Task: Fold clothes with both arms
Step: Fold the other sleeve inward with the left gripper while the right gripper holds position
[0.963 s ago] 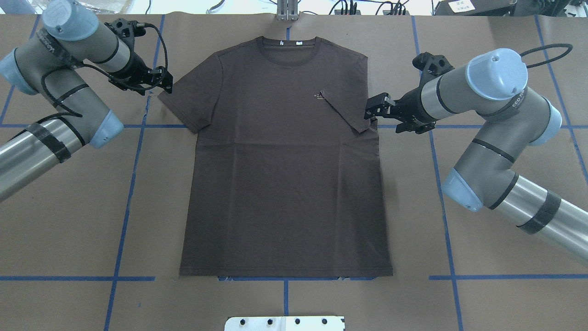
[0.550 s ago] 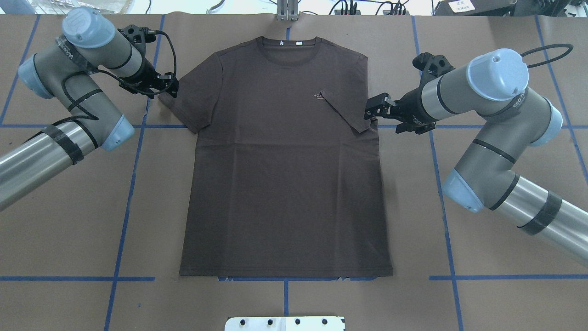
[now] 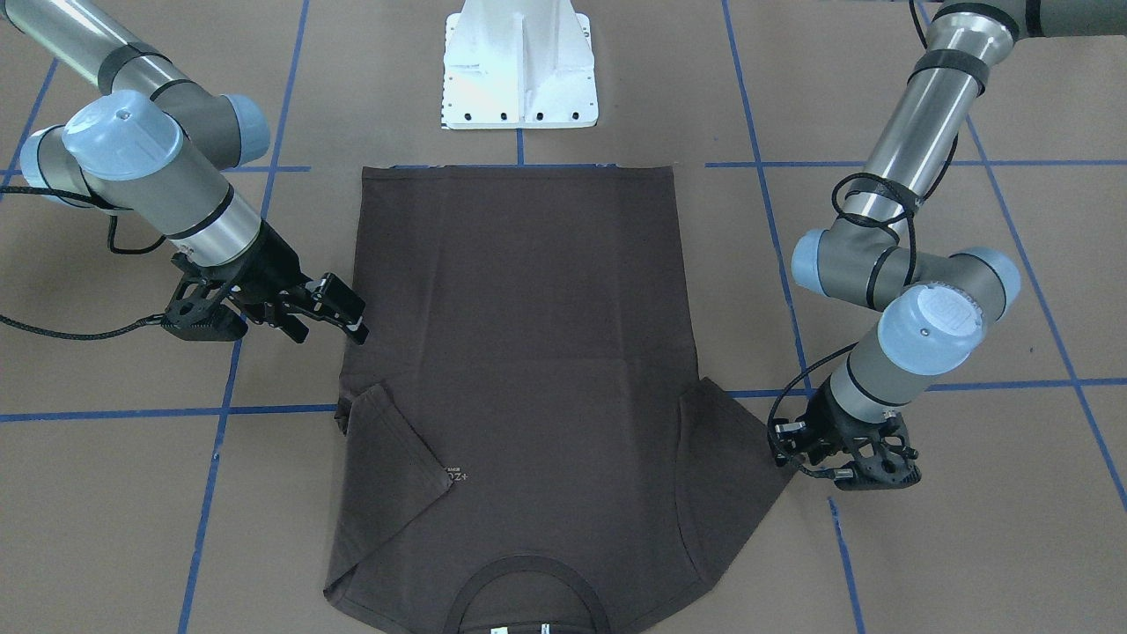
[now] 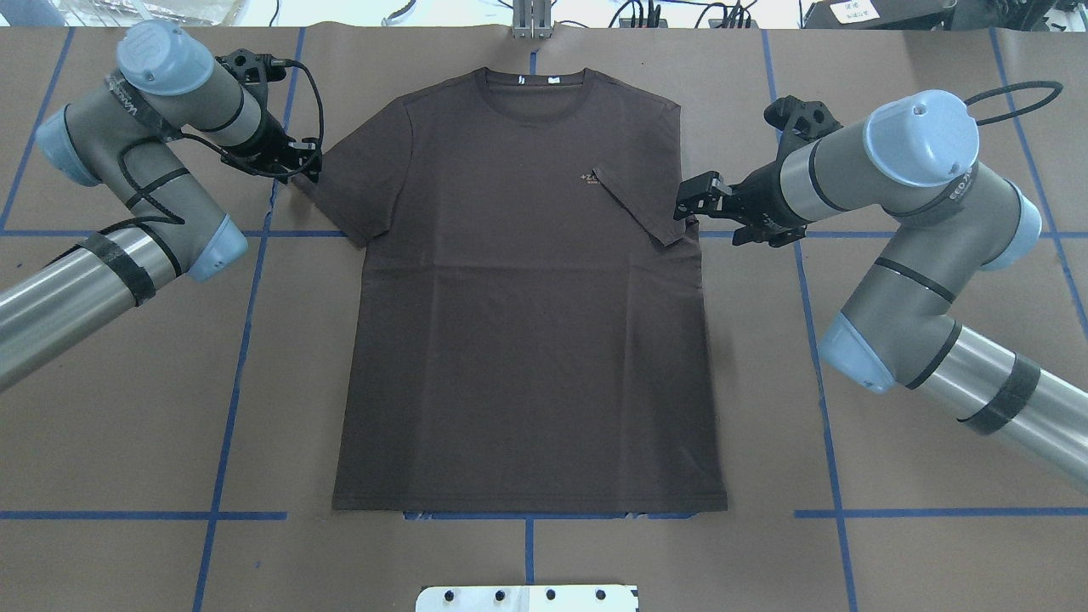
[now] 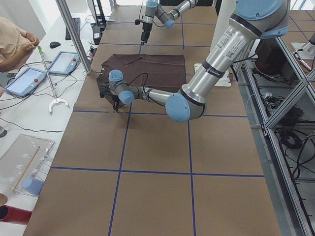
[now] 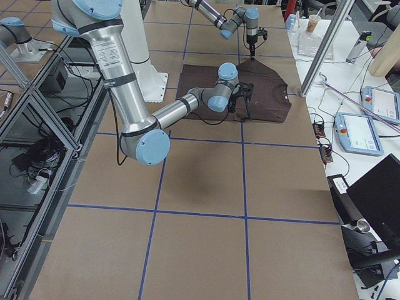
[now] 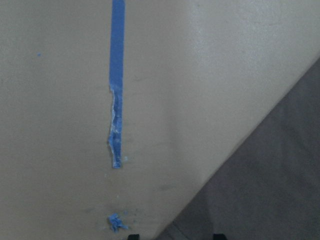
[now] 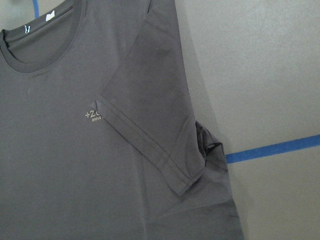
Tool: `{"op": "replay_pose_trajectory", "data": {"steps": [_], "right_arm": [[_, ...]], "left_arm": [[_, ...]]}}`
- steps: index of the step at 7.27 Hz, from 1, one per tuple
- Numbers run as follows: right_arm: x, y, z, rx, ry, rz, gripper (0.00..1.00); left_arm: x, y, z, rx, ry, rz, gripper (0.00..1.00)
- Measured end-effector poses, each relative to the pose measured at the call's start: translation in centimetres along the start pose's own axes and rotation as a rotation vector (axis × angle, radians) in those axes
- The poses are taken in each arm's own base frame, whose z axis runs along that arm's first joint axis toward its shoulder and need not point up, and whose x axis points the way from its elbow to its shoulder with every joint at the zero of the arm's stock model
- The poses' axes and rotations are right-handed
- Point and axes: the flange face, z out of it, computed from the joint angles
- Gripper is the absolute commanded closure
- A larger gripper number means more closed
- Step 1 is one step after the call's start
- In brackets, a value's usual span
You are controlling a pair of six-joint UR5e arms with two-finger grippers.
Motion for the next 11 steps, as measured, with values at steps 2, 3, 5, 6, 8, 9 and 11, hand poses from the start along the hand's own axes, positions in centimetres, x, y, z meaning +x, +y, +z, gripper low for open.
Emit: {"op": "replay_pose_trajectory", "data": {"steps": [2,3,5,6,8,9,11], "right_arm": [[0.1,0.0,0.0,0.001,0.002,0.000,0.00],[0.1,0.0,0.1,0.001,0.003,0.001,0.00],[0.2,0.0,0.1,0.002,0.004,0.002,0.00],[0.2,0.0,0.1,0.002,0.003,0.002,0.00],[0.3,-0.1,0.2,0.001,0.006,0.002,0.00],[0.4,-0.1,0.2,0.001,0.008,0.004,0.00],[0.6,-0.1,0.2,0.000,0.011,0.006,0.00]], "left_arm": [[0.2,-0.1,-0.1,0.002,0.002,0.001,1.00],[0.7,-0.3,-0.4,0.006,0.008,0.004,1.00],[4.1,-1.1,-2.9,0.032,0.057,-0.003,1.00],[6.9,-1.3,-4.9,0.048,0.100,-0.030,1.00],[12.5,0.3,-5.2,0.025,0.153,-0.074,1.00],[14.1,0.8,-4.6,0.013,0.158,-0.083,1.00],[15.9,0.0,-3.8,0.010,0.151,-0.100,1.00]]}}
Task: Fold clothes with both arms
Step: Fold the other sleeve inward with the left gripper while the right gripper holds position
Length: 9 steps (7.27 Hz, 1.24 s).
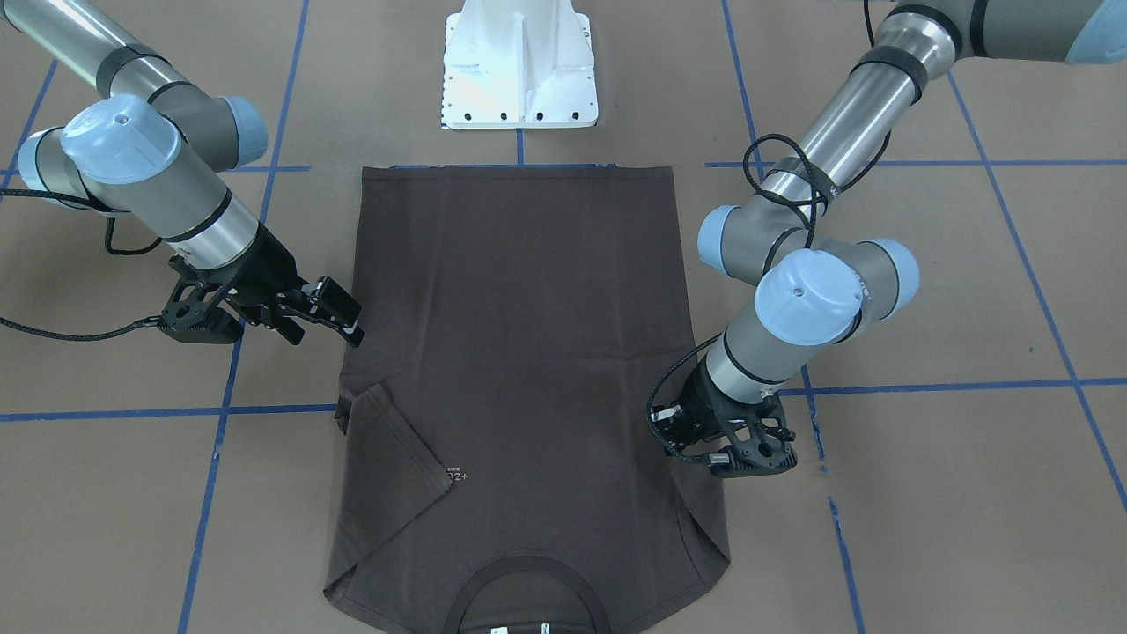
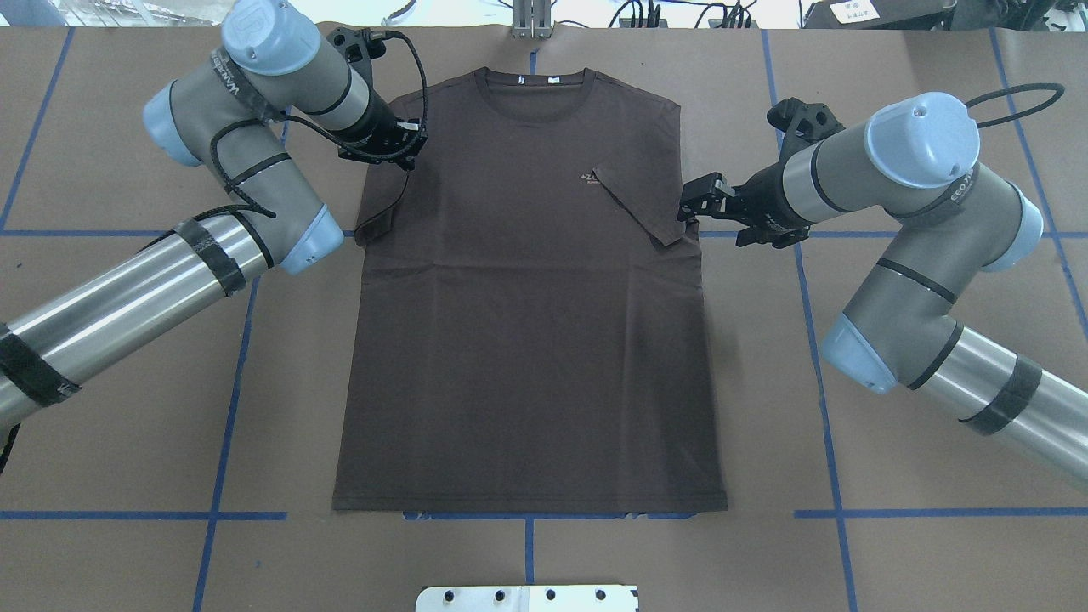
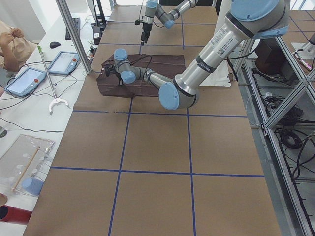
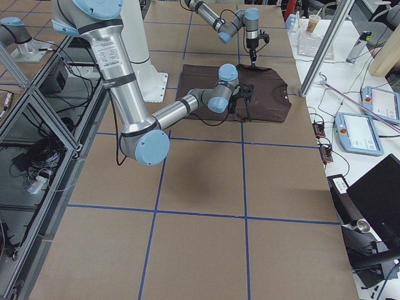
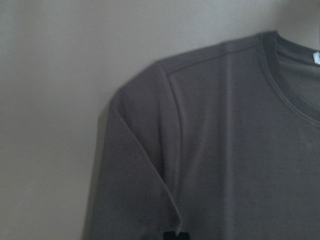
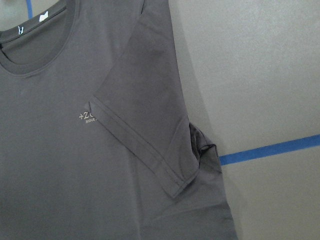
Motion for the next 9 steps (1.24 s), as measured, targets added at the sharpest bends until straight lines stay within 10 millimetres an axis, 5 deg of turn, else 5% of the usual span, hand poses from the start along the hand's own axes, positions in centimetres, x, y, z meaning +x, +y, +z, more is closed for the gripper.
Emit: {"op": "replay_pose_trajectory", "data": {"steps": [2,3,4,7,9], "right_arm": [[0.5,0.0,0.1,-0.001,0.006,0.003,0.00],[0.6,0.0,0.1,-0.001,0.008,0.004,0.00],[0.6,0.0,0.1,0.000,0.008,0.004,0.00],[0.3,0.2,0.1,0.003,0.005,0.005,0.00],[-1.1,2.9,0.2,0.014,-0.008,0.070,0.00]], "left_arm": [[0.9,-1.0,0.7,0.024,-0.010,-0.008,1.00],[0.9,-1.2,1.0,0.032,-0.004,-0.012,0.52],[1.2,-1.1,1.2,0.035,0.003,-0.016,0.16],[1.7,1.9,-0.8,0.041,0.069,0.021,0.07],[-0.8,8.2,-5.4,0.039,0.162,0.033,0.07]]}}
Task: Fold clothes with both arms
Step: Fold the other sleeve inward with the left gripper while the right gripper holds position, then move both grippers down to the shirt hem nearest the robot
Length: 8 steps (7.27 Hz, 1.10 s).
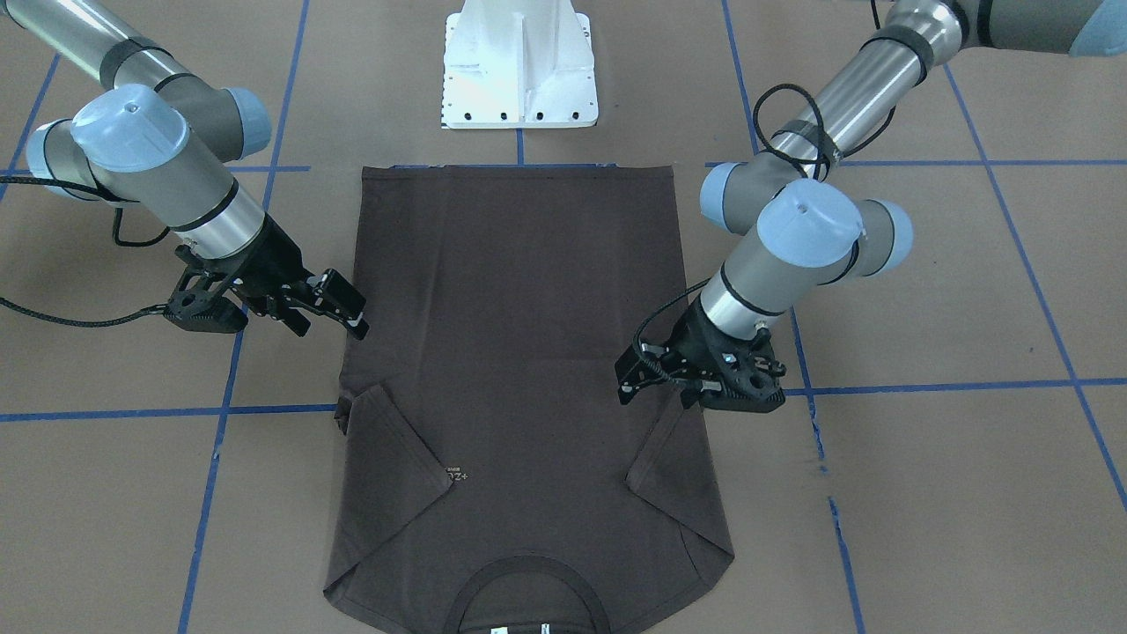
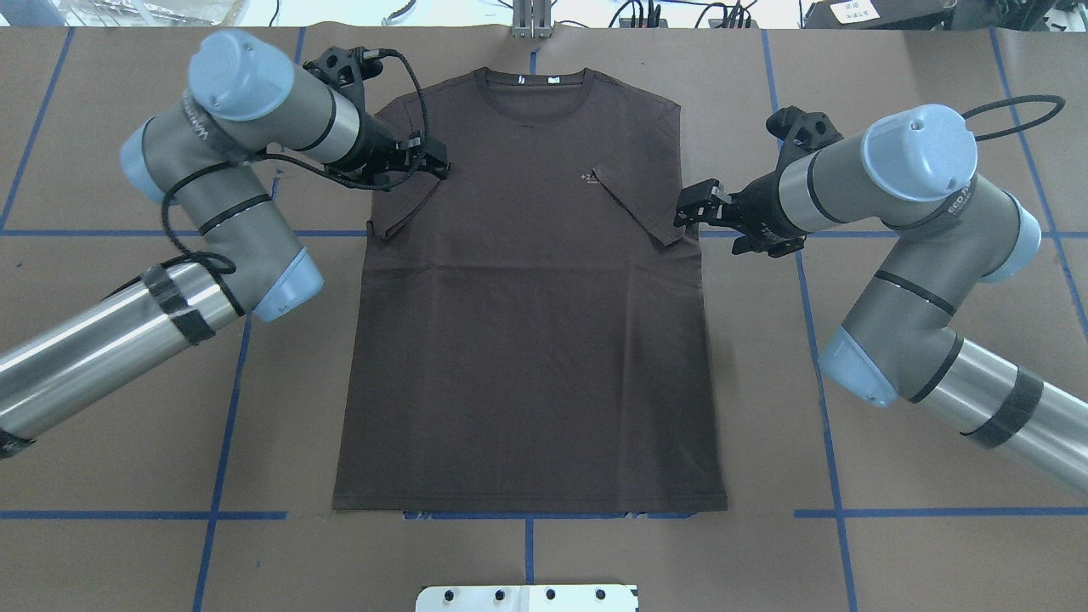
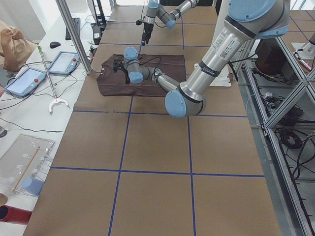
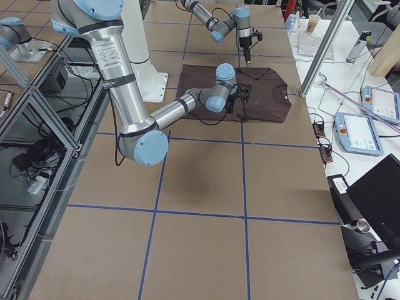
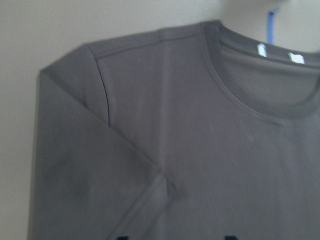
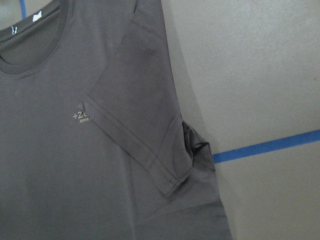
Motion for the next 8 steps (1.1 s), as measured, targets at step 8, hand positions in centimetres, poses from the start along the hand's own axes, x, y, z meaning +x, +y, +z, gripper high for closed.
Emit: {"op": "replay_pose_trajectory", "data": {"steps": [8], "right_arm": [[7.7,29.7,0.9,0.155,0.247,0.141,0.23]], "left_arm": [[-3.6,19.3,-9.4,-0.198,0.104,-0.104,0.01]]}}
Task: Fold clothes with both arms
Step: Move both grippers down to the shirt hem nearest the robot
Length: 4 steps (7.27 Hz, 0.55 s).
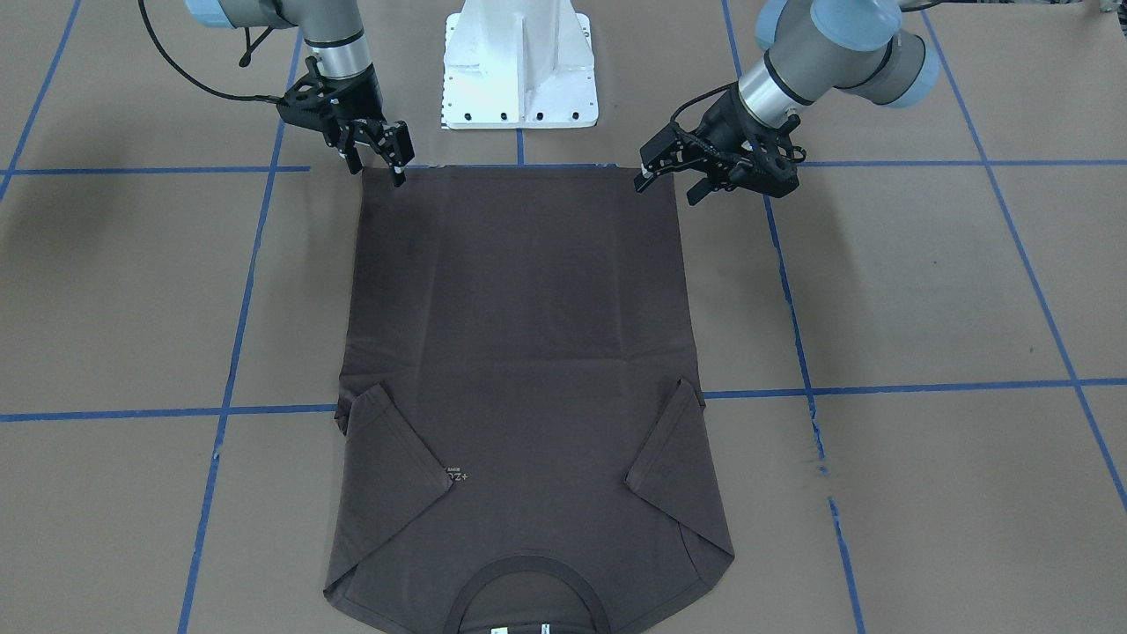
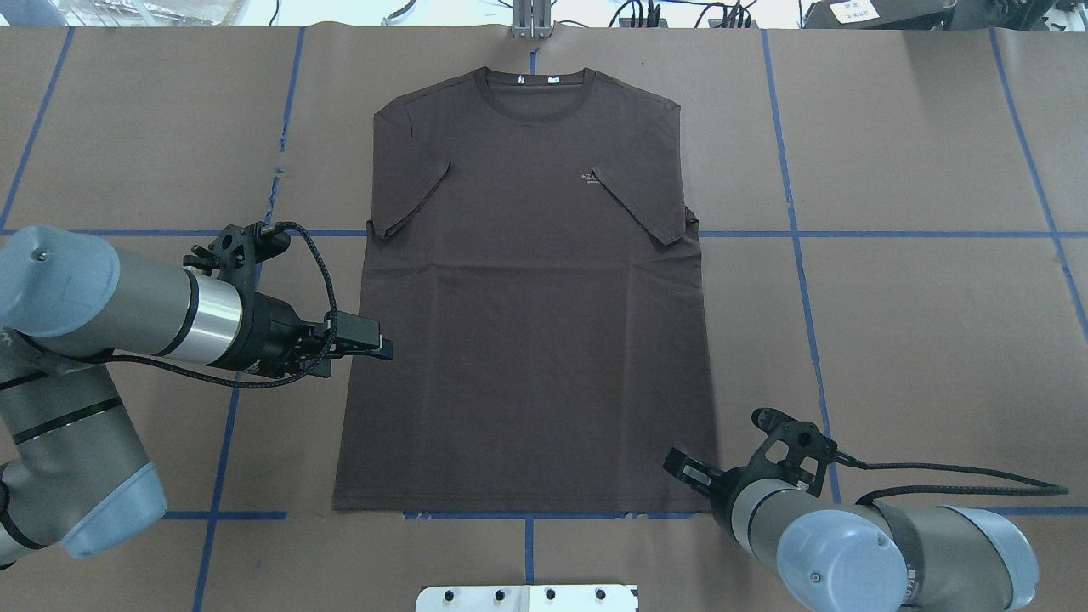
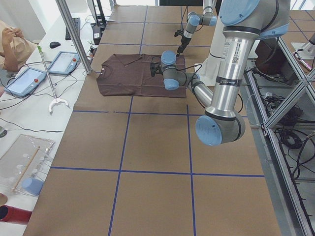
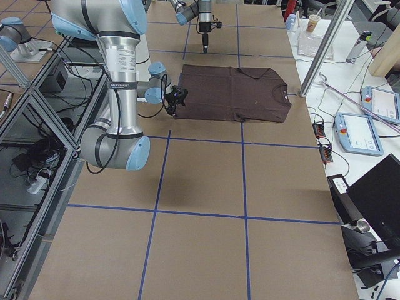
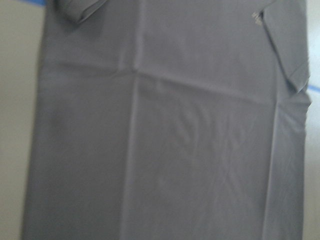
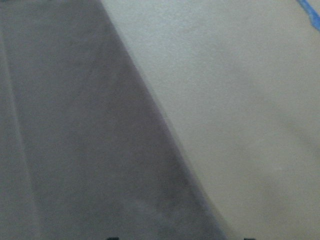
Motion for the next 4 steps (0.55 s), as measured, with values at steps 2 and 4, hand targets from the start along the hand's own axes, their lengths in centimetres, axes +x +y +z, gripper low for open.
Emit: {"op": "replay_pose_trajectory", "data": {"steps": [2,4], "right_arm": [[0.94,0.32,0.23,-0.006,0.020,0.055,0.27],[1.16,0.74,0.23,-0.023,0.030,0.079,0.37]], "left_arm": [[0.18,0.50,0.37,-0.009,0.001,0.001,0.01],[0.30,0.57,0.37,-0.009,0.003,0.001,0.01]]}}
